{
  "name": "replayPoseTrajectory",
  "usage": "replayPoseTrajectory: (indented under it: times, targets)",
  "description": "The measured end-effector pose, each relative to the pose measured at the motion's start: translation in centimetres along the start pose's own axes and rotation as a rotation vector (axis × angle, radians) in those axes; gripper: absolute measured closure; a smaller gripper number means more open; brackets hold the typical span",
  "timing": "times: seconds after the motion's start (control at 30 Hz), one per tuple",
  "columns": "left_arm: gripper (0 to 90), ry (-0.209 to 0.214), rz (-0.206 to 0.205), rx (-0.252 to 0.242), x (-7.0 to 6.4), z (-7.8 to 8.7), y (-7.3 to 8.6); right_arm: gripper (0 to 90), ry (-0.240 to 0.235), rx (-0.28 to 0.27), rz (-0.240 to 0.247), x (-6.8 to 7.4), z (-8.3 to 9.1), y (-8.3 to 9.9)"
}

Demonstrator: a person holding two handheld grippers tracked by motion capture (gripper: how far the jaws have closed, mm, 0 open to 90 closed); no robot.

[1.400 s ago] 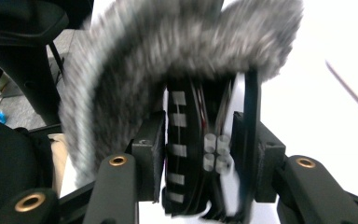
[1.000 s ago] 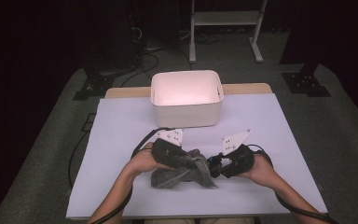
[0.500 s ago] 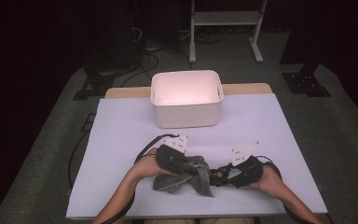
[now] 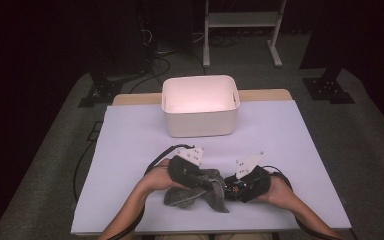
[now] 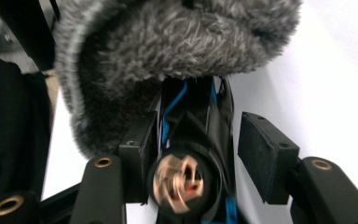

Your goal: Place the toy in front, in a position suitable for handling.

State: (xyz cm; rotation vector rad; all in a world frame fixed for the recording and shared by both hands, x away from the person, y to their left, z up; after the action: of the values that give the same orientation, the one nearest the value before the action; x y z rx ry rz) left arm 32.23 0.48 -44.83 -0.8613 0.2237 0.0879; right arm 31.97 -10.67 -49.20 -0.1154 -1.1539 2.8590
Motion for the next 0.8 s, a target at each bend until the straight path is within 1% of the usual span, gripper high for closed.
replayPoseTrajectory:
  times: [0.1,0.13,0.17,0.2,0.23,0.27,0.3,0.37,0.4,0.43,0.5,0.53,0.6,0.63,0.67,0.73,0.77,0.8]
  targets:
    - [77.1,-0.017,0.004,-0.010,0.1,1.0,0.4,47.2,-0.003,0.034,0.006,0.1,-0.9,-0.4]
    - [77.2,-0.023,0.013,-0.019,0.2,1.4,0.6,49.0,0.004,0.049,0.015,0.0,-1.2,-0.4]
    - [77.4,-0.025,0.019,-0.026,0.2,1.8,0.8,52.7,0.015,0.060,0.014,0.0,-1.4,-0.4]
    - [77.5,-0.026,0.034,-0.040,0.2,2.2,1.1,53.6,0.019,0.063,0.017,0.0,-1.4,-0.4]
    - [77.5,-0.027,0.051,-0.047,0.2,2.6,1.4,54.3,0.018,0.062,0.014,-0.2,-1.4,-0.4]
    - [77.5,-0.032,0.053,-0.050,0.2,2.9,1.6,54.8,0.021,0.060,0.000,-0.3,-1.4,-0.4]
    - [77.5,-0.039,0.054,-0.049,0.2,3.2,1.9,55.2,0.023,0.055,0.000,-0.3,-1.4,-0.4]
    - [77.5,-0.051,0.069,-0.063,0.2,4.1,2.4,55.5,0.025,0.045,0.002,-0.4,-1.4,-0.4]
    - [77.5,-0.057,0.070,-0.064,0.3,4.5,2.6,55.5,0.020,0.040,-0.006,-0.3,-1.4,-0.4]
    - [77.4,-0.067,0.074,-0.069,0.4,5.0,2.8,55.5,0.017,0.037,-0.013,-0.4,-1.4,-0.4]
    - [77.4,-0.091,0.082,-0.074,0.6,6.1,3.2,55.5,0.014,0.039,-0.001,-0.6,-1.4,-0.5]
    - [77.4,-0.103,0.088,-0.078,0.6,6.7,3.4,55.6,0.020,0.038,0.001,-0.7,-1.5,-0.6]
    - [77.4,-0.125,0.097,-0.082,0.9,7.8,3.7,55.6,0.017,0.031,-0.002,-1.0,-1.6,-0.8]
    - [77.4,-0.134,0.107,-0.078,1.0,8.3,3.9,55.6,0.017,0.027,0.002,-1.3,-1.6,-0.9]
    - [77.4,-0.149,0.113,-0.066,1.2,8.8,4.3,55.6,0.018,0.028,-0.006,-1.4,-1.6,-1.0]
    - [77.4,-0.169,0.124,-0.053,1.6,9.5,4.8,55.6,0.031,0.031,0.005,-2.2,-1.6,-1.2]
    - [77.4,-0.181,0.135,-0.053,1.9,9.9,5.0,55.5,0.032,0.029,0.003,-2.4,-1.6,-1.3]
    - [77.4,-0.190,0.143,-0.054,2.1,10.4,5.3,55.5,0.032,0.022,-0.009,-2.7,-1.5,-1.4]
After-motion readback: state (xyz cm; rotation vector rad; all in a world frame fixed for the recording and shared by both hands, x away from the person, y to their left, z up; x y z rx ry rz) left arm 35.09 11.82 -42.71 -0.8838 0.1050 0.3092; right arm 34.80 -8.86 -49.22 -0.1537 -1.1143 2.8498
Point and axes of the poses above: each handheld gripper's, and its own axes: z roughly backward along the jaws, y roughly out of its underside, x roughly to its left, the point moved 9 cm from there along -z, roughly forward along the jaws, and after that the axes turned 6 degrees about z, right-handed, at the moved point
